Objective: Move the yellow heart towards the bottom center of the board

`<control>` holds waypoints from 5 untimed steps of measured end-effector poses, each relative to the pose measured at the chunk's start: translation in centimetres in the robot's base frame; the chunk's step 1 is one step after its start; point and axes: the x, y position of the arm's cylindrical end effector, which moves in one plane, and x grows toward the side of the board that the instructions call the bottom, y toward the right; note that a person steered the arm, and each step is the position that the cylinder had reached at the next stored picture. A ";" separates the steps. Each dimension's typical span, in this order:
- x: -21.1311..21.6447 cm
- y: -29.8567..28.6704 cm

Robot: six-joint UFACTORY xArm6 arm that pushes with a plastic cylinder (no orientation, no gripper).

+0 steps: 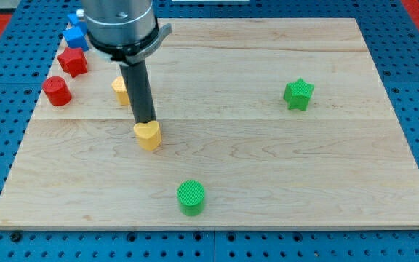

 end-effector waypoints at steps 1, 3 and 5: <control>4.4 1.8; 3.6 -3.1; -5.5 3.6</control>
